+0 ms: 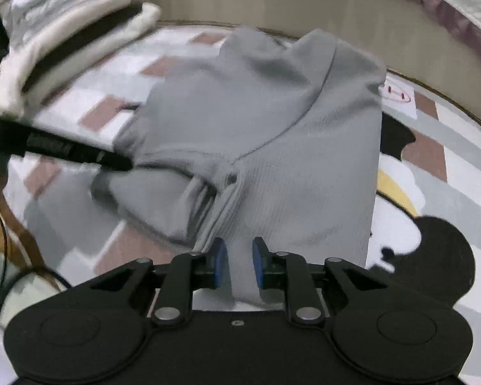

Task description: Fold clothes

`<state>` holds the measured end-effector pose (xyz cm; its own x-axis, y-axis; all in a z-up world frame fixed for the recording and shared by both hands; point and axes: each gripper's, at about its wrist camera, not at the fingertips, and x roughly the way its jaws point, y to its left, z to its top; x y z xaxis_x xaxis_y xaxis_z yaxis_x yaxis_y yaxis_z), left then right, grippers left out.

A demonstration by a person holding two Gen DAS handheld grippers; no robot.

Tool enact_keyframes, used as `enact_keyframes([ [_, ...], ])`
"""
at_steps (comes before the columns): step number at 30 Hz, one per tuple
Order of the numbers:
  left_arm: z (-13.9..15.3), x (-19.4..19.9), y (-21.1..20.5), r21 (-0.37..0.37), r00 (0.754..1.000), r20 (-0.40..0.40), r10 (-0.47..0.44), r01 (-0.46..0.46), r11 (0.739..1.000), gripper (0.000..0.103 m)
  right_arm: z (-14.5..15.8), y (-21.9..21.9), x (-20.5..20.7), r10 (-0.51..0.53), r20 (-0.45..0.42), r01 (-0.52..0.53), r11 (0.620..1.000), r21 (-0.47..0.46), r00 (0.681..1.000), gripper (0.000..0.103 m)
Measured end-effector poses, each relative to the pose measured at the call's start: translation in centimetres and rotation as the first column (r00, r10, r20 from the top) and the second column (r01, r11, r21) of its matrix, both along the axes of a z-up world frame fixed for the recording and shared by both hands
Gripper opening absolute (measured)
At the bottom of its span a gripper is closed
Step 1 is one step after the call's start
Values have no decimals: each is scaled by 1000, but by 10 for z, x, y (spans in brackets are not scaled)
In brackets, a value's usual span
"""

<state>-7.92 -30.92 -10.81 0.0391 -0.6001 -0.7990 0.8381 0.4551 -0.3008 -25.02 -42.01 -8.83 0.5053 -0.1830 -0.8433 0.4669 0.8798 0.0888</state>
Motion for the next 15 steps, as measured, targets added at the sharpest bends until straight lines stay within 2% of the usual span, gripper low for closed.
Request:
enact_keyframes([
  [1, 8, 6, 3, -40, 1000, 8, -18, 18, 999, 21, 14, -6, 2, 27, -8, -27, 1000, -9, 1000, 23],
  [3, 23, 20, 4, -117, 998, 30, -55, 58, 991, 56, 51, -22, 7, 89, -11, -90, 994, -59, 996, 25],
  [4, 29, 28, 0, -144, 996, 55, -75, 83, 986, 58, 73, -32, 11, 130, -14, -130, 987, -89, 991, 31],
  [5, 36, 37, -4, -170, 992, 82, -94, 107, 980, 59, 92, -43, 17, 167, -20, -169, 978, -119, 986, 45],
  [7, 38, 56, -23, -167, 978, 164, -132, 160, 973, 59, 121, -72, 35, 249, -39, -252, 950, -187, 968, 59],
  [9, 30, 76, -46, -142, 968, 205, -142, 173, 975, 59, 127, -103, 57, 295, -86, -307, 929, -207, 952, 62],
  [11, 15, 99, -67, -137, 985, 135, -111, 130, 982, 59, 118, -144, 76, 212, -101, -227, 957, -180, 972, 62],
  [13, 2, 116, -74, -165, 996, 40, -78, 84, 983, 59, 101, -182, 80, 68, -40, -72, 993, -94, 997, 62],
  [15, -5, 125, -71, -209, 999, -25, -27, 21, 978, 59, 84, -213, 75, -72, 31, 72, 997, 1, 997, 62],
])
